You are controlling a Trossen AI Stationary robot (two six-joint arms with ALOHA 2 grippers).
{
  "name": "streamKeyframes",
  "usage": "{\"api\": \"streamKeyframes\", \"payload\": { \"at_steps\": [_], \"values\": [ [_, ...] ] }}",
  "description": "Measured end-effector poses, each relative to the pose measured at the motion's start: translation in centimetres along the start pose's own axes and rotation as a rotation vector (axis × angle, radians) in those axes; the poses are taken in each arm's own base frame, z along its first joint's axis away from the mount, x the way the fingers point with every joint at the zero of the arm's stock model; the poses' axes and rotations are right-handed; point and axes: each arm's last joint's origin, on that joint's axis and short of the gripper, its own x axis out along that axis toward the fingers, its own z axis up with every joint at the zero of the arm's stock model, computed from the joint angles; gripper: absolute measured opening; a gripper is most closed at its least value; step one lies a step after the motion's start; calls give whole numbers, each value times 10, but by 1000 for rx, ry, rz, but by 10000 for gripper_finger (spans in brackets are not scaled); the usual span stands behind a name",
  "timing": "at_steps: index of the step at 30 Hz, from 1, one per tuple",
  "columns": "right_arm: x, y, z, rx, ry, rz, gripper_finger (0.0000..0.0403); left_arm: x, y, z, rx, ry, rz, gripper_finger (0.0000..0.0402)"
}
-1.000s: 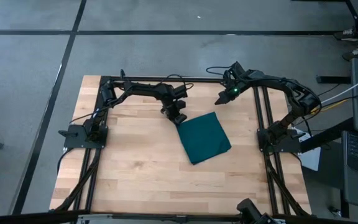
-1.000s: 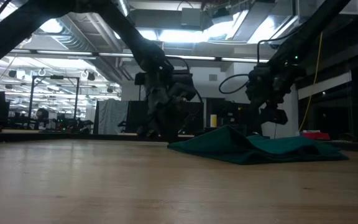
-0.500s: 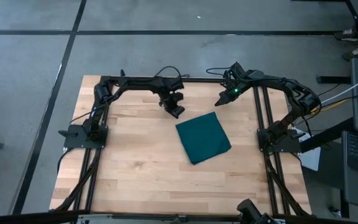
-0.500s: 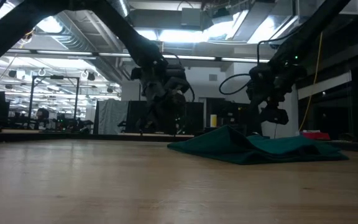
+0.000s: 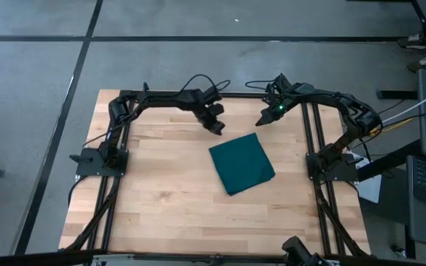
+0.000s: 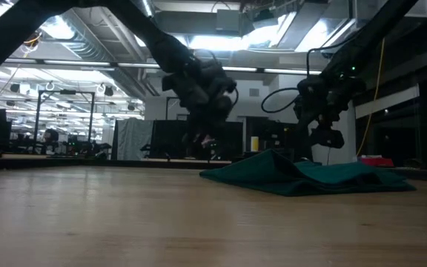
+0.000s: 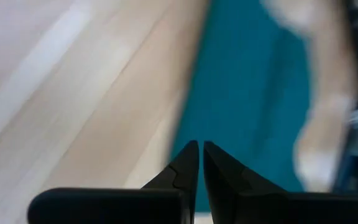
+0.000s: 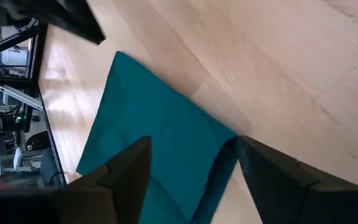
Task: Fold microfiber towels
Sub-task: Fold the black towel on the table
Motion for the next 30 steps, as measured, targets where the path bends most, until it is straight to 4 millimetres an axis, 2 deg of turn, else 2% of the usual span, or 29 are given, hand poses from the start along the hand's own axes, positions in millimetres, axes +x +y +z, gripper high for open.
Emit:
{"api": "streamKeyframes", "payload": {
  "at_steps": [4,7,15,20,24,30],
  "values": [
    [0,0,0,0,0,6,237,-3,-11,12,51,-82,-153,20],
    [0,0,0,0,1,6,235,-4,-18,17,26,-102,-240,20],
    [0,0,0,-2,1,7,242,0,-29,15,101,-96,-293,20],
    [0,0,0,-6,1,7,232,12,-30,7,70,-39,-262,24],
    [0,0,0,-9,1,8,229,17,-38,2,117,-15,-276,56],
    [0,1,0,-7,2,28,240,25,-42,-12,82,63,-188,148]
  ]
}}
